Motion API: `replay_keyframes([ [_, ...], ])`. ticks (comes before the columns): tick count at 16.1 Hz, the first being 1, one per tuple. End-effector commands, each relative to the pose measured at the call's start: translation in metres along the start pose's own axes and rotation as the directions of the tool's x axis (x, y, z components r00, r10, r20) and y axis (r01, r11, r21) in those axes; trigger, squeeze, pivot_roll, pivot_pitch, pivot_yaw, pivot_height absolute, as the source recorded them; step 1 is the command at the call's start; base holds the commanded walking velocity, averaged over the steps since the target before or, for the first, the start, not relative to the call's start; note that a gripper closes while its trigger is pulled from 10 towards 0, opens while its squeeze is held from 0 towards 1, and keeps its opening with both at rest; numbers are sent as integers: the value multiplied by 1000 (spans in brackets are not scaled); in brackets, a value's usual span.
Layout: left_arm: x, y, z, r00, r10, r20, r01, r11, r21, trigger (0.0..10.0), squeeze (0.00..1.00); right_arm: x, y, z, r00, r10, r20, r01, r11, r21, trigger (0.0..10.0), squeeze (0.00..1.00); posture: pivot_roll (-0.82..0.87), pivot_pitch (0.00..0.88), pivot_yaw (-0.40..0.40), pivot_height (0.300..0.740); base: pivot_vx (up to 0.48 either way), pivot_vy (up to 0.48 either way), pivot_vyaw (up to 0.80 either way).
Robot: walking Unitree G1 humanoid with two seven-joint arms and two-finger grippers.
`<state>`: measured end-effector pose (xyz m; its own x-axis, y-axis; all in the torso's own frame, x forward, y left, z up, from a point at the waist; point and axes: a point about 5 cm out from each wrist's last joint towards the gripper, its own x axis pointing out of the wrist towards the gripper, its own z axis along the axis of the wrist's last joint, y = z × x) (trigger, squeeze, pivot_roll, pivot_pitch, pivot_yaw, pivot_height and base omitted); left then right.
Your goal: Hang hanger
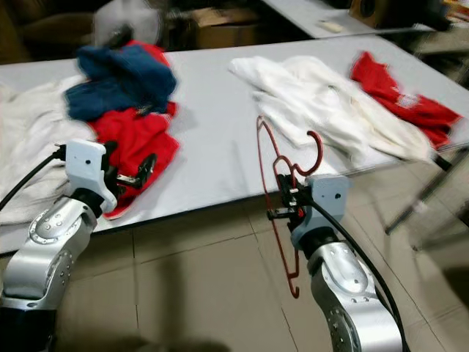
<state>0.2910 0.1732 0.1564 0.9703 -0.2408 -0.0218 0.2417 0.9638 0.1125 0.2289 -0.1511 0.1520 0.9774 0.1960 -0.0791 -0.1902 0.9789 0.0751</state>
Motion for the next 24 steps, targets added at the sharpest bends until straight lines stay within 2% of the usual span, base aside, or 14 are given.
replay_keyframes([
  [1,-2,5,-4,1000,17,-18,-16,1000,15,10000,114,0,3,1,1000,20,14,-20,1000,-1,10000,0,6,39,-5,740,319,0,0],
  [5,-3,7,-6,999,21,-24,-20,1000,23,10000,114,0,3,0,999,23,21,-24,999,21,10000,0,7,41,-5,740,318,0,0],
  [7,-6,8,-8,999,-6,-31,8,999,38,10000,75,0,4,-1,999,29,18,-29,1000,12,10000,0,9,41,-3,740,157,0,0],
  [10,-13,10,-14,991,-102,-85,115,979,167,10000,94,-1,3,-1,999,27,16,-27,1000,-6,10000,0,13,40,-2,740,0,0,0],
  [11,-16,12,-19,978,-153,-139,182,958,222,10000,82,-1,0,-1,1000,21,15,-21,1000,-19,10000,0,12,41,3,740,0,0,0],
  [14,-23,9,-26,932,-265,-246,326,909,259,10000,0,-2,-5,-1,1000,15,8,-15,999,-34,10000,0,10,40,7,740,0,0,0],
  [15,-35,8,-32,881,-326,-343,423,869,258,10000,0,-4,-8,-1,1000,10,6,-10,999,-38,10000,0,11,41,10,740,0,0,0],
  [16,-41,7,-36,851,-357,-386,467,849,246,10000,0,-4,-10,-1,1000,6,5,-6,999,-37,10000,0,12,40,10,740,0,0,0],
  [18,-46,6,-43,823,-371,-430,500,832,240,10000,0,-3,-12,-1,1000,-1,7,1,999,-33,10000,0,12,39,9,740,0,0,0],
  [19,-47,10,-50,821,-326,-468,483,834,268,6902,0,-2,-11,-1,1000,-1,7,1,999,-34,10000,0,12,39,9,740,0,0,0],
  [20,-47,13,-54,818,-292,-495,472,833,289,6902,0,-2,-11,-1,1000,0,7,1,999,-35,10000,0,12,39,9,740,0,0,0],
  [21,-45,22,-61,834,-202,-513,400,862,311,1490,0,-1,-11,-1,1000,2,7,-1,999,-36,10000,0,13,38,7,740,0,0,0],
  [22,-44,26,-62,843,-175,-509,365,881,301,0,0,-1,-11,-1,1000,3,6,-2,999,-36,10000,0,13,38,6,740,0,0,0],
  [24,-42,27,-63,849,-153,-505,340,890,303,0,0,-1,-11,-1,1000,3,6,-2,999,-39,10000,0,12,37,7,740,0,0,0],
])
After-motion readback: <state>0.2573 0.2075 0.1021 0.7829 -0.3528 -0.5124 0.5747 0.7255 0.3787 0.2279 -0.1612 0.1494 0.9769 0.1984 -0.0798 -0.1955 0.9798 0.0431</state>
